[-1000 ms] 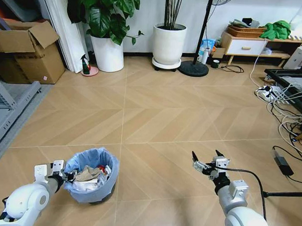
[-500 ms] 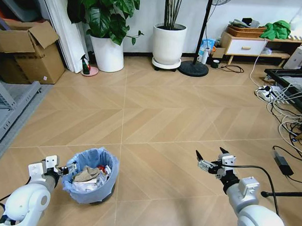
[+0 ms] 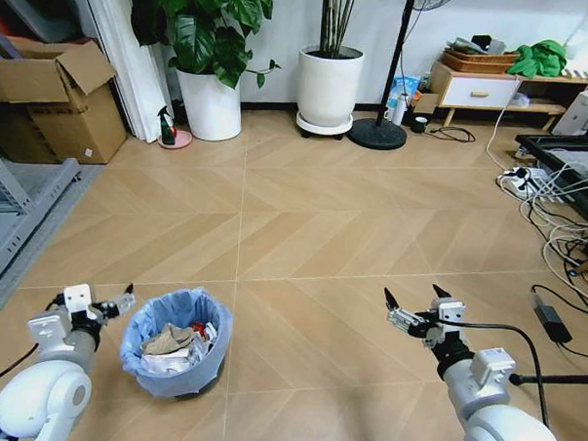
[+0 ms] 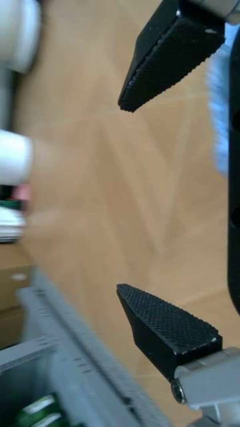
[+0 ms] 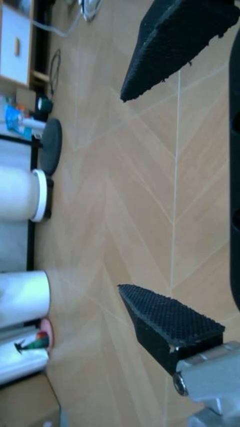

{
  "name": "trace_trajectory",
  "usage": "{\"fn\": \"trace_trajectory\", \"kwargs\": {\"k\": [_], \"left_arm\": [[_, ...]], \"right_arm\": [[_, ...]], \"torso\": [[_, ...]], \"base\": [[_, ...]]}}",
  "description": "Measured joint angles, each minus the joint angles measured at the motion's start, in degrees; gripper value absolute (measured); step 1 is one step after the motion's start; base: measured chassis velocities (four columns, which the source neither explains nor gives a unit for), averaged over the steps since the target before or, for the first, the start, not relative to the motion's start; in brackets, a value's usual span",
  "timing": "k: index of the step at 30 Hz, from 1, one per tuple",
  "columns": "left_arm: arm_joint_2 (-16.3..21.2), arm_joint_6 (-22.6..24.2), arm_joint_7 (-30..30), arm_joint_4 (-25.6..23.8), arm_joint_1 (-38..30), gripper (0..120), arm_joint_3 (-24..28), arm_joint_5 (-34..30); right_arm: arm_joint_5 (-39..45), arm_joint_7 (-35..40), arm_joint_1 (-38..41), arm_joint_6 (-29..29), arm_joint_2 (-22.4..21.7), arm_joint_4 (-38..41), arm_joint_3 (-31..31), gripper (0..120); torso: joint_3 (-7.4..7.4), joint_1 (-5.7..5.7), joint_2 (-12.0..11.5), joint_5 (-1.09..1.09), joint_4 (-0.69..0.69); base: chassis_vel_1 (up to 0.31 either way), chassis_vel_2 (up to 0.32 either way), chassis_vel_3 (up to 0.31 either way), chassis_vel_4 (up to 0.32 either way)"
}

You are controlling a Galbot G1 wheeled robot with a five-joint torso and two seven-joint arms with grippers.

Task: Pick up the trash bin and place the garbage on the floor into it.

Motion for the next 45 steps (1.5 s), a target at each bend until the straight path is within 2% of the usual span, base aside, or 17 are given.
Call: {"fn": "trace_trajectory", "kwargs": {"k": [1, 4, 9, 11, 13, 15, 17, 19, 25, 26, 29, 33, 37, 40, 41, 45], "left_arm": [[0.0, 0.0, 0.0, 0.0, 0.0, 100, 0.0, 0.0], [-2.43, -5.4, 0.64, -3.94, 3.13, 100, -0.16, 1.93], [-5.14, -8.5, 2.19, -7.77, 6.74, 100, -0.49, 6.59], [-5.5, -8.66, 2.38, -8.14, 7.12, 100, -0.49, 7.33], [-7.43, -9.2, 2.85, -9.11, 8.1, 100, -0.49, 11.01], [-7.74, -9.27, 3.09, -9.12, 8.18, 100, -0.5, 11.87], [-8.72, -9.3, 4.62, -9.05, 8.5, 100, -0.6, 15.56], [-8.91, -8.96, 4.91, -9.03, 8.66, 100, -0.45, 16.08], [-8.6, -6.96, 6.25, -8.58, 8.48, 100, 0.62, 14.03], [-7.43, -5.8, 6.73, -6.95, 7.08, 100, 1.1, 11.6], [-5.75, -5.01, 7.0, -3.64, 4.25, 100, 1.22, 10.15], [-5.09, -4.19, 7.02, -2.46, 2.84, 100, 0.96, 9.68], [-5.28, -3.89, 6.76, -3.06, 2.68, 100, 0.93, 9.73], [-6.12, -3.57, 6.59, -5.53, 3.98, 100, 0.88, 10.37], [-6.24, -3.52, 6.59, -5.95, 4.26, 100, 0.8, 10.53], [-6.31, -3.48, 6.59, -6.16, 4.43, 100, 0.76, 10.63]], "right_arm": [[0.0, 0.0, 0.0, 0.0, 0.0, 0.0, 0.0, 100], [-1.39, 1.42, -2.55, -0.94, 2.76, 3.45, 0.12, 100], [-5.13, 1.67, -4.62, -1.65, 5.94, 6.84, -1.52, 100], [-5.93, 1.49, -4.79, -1.51, 6.25, 7.01, -1.65, 100], [-9.0, 0.56, -5.37, -0.06, 7.18, 7.51, -1.64, 100], [-9.51, 0.4, -5.41, 0.3, 7.29, 7.59, -1.56, 100], [-10.96, -0.26, -5.32, 1.27, 7.6, 8.31, -0.85, 100], [-11.06, -0.42, -5.28, 1.36, 7.69, 9.11, -0.4, 100], [-10.01, -2.01, -5.6, 1.02, 7.29, 10.65, 1.79, 100], [-8.3, -4.5, -3.92, 1.05, 6.1, 9.14, 3.59, 100], [-5.18, -6.5, 0.92, 0.61, 4.53, 4.76, 4.96, 100], [-3.37, -6.45, 3.7, -0.71, 4.43, 2.66, 4.77, 100], [-2.93, -6.25, 4.45, -1.3, 4.95, 2.43, 4.56, 100], [-3.89, -5.89, 3.53, -1.31, 5.7, 3.24, 4.39, 100], [-3.99, -5.85, 3.44, -1.31, 5.74, 3.31, 4.37, 100], [-4.08, -5.81, 3.36, -1.3, 5.76, 3.36, 4.34, 100]], "torso": [[0.0, 0.0, 0.0, 0.0, 0.0], [0.0, 0.0, 0.0, 0.0, 0.0], [-0.01, 0.0, 0.0, 0.01, 0.01], [-0.01, 0.0, 0.0, 0.01, 0.02], [0.0, 0.0, 0.0, 0.01, 0.02], [0.0, 0.0, 0.0, 0.01, 0.01], [0.0, 0.0, 0.0, 0.01, 0.01], [0.0, 0.0, 0.0, 0.01, 0.02], [0.0, 0.0, 0.0, 0.01, 0.01], [0.0, 0.0, 0.0, -0.01, 0.0], [0.01, 0.0, -0.01, 0.01, 0.02], [0.01, 0.0, -0.01, 0.02, 0.01], [0.01, 0.01, -0.01, -0.01, 0.02], [0.01, 0.0, -0.01, -0.02, 0.01], [0.0, 0.0, -0.01, 0.03, 0.01], [0.0, 0.0, -0.01, -0.01, 0.01]], "base": [[0.0, 0.0, 0.0, 0.0], [0.0, 0.0, 0.0, 0.0], [0.0, 0.0, 0.0, 0.0], [0.0, 0.0, 0.0, 0.0], [0.0, 0.0, 0.0, 0.0], [0.0, 0.0, 0.0, 0.0], [0.0, 0.0, 0.0, 0.0], [0.0, 0.0, 0.0, 0.0], [0.0, 0.0, 0.0, 0.0], [0.0, 0.0, 0.0, 0.0], [0.0, 0.0, 0.0, 0.0], [0.0, 0.0, 0.0, 0.0], [0.0, 0.0, 0.0, 0.0], [0.0, 0.0, 0.0, 0.0], [0.0, 0.0, 0.0, 0.0], [0.0, 0.0, 0.0, 0.0]]}}
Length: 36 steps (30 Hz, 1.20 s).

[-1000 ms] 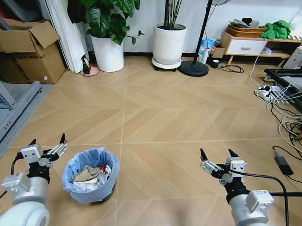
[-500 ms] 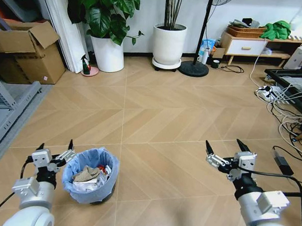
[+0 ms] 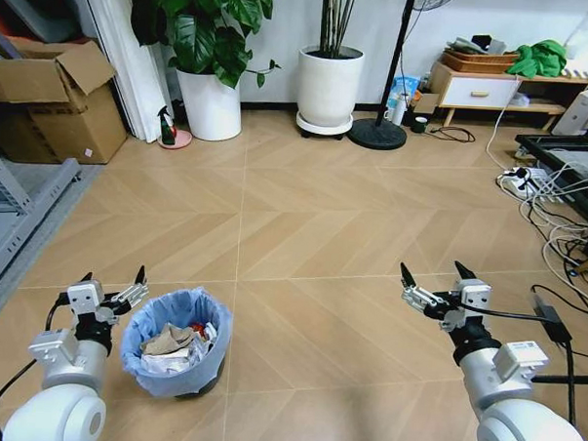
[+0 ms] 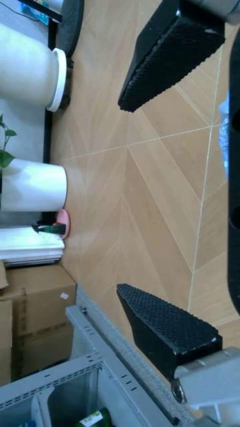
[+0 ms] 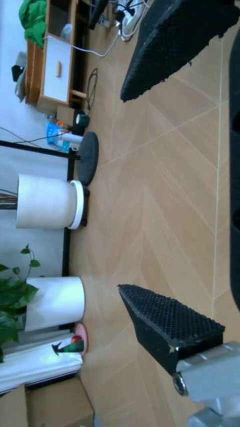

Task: Pick up the trash bin and place the garbage on the floor into it.

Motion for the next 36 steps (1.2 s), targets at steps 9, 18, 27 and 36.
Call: {"fn": "trace_trajectory", "kwargs": {"k": [9, 18, 27, 36], "left_arm": [[-0.02, 0.02, 0.0, -0.05, 0.05, 100, -0.01, 0.06], [-0.02, 0.03, 0.0, -0.05, 0.05, 100, -0.01, 0.06], [-0.01, 0.03, -0.03, -0.06, 0.05, 100, 0.01, 0.06], [-0.01, 0.03, -0.04, -0.05, 0.05, 100, 0.02, 0.05]], "right_arm": [[-0.08, 0.07, -0.08, 0.05, 0.02, 0.07, -0.06, 100], [-0.11, 0.1, -0.1, 0.07, 0.02, 0.09, -0.09, 100], [-0.14, 0.14, -0.13, 0.11, 0.01, 0.13, -0.09, 100], [-0.14, 0.14, -0.14, 0.14, 0.01, 0.13, -0.09, 100]], "torso": [[0.0, 0.0, 0.0, 0.01, 0.0], [0.0, 0.0, 0.0, 0.01, 0.0], [0.0, 0.0, 0.0, 0.01, 0.0], [0.0, 0.0, 0.0, 0.01, 0.0]], "base": [[0.0, 0.0, 0.0, 0.0], [0.0, 0.0, 0.0, 0.0], [0.0, 0.0, 0.0, 0.0], [0.0, 0.0, 0.0, 0.0]]}}
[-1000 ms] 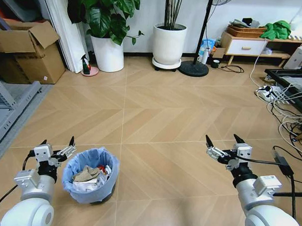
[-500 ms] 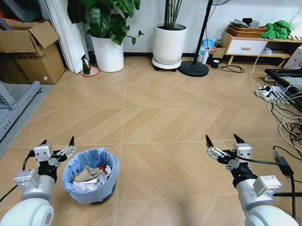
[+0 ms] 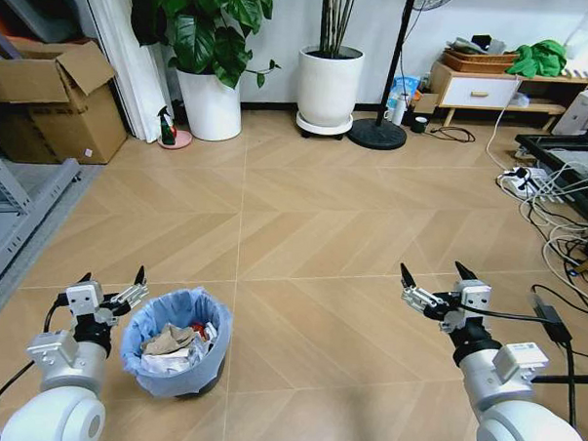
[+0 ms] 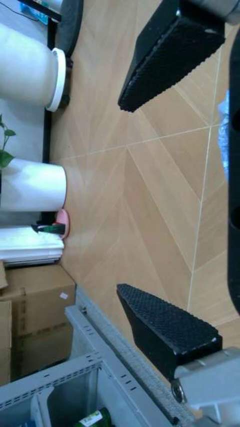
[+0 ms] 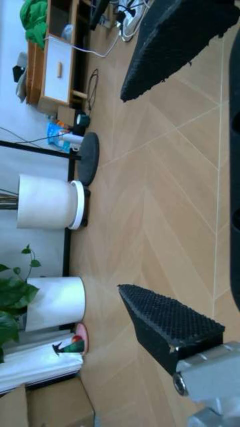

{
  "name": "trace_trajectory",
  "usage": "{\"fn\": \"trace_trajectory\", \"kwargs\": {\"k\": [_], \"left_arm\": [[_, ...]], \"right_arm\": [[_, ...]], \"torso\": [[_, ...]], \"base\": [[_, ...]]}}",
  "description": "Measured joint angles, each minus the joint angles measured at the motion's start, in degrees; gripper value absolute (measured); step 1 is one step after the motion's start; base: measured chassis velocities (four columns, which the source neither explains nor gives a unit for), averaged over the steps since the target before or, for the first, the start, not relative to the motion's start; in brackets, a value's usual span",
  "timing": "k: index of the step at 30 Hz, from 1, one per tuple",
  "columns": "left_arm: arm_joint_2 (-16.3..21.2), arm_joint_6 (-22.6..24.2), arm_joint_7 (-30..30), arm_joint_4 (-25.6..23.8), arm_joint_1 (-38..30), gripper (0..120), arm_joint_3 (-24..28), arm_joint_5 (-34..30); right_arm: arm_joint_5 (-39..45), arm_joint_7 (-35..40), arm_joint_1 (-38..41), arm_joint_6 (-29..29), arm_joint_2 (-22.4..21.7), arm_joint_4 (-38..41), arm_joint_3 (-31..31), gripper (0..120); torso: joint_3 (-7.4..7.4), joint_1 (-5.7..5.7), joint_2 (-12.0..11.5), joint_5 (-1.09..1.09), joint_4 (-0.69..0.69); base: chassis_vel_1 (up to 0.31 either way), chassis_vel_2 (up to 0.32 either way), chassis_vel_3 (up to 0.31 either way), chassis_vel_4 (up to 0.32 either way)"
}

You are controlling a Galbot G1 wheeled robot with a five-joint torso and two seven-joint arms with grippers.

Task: Pick up the trash bin and place the garbage on the floor into it.

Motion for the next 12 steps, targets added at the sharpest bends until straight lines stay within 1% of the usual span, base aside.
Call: {"fn": "trace_trajectory", "kwargs": {"k": [12], "left_arm": [[0.0, -0.01, 0.0, 0.0, 0.0, 100, 0.0, 0.0]], "right_arm": [[0.0, 0.0, 0.0, 0.01, 0.0, 0.0, 0.0, 100]], "torso": [[0.0, 0.0, 0.0, 0.0, 0.0]], "base": [[0.0, 0.0, 0.0, 0.0]]}}
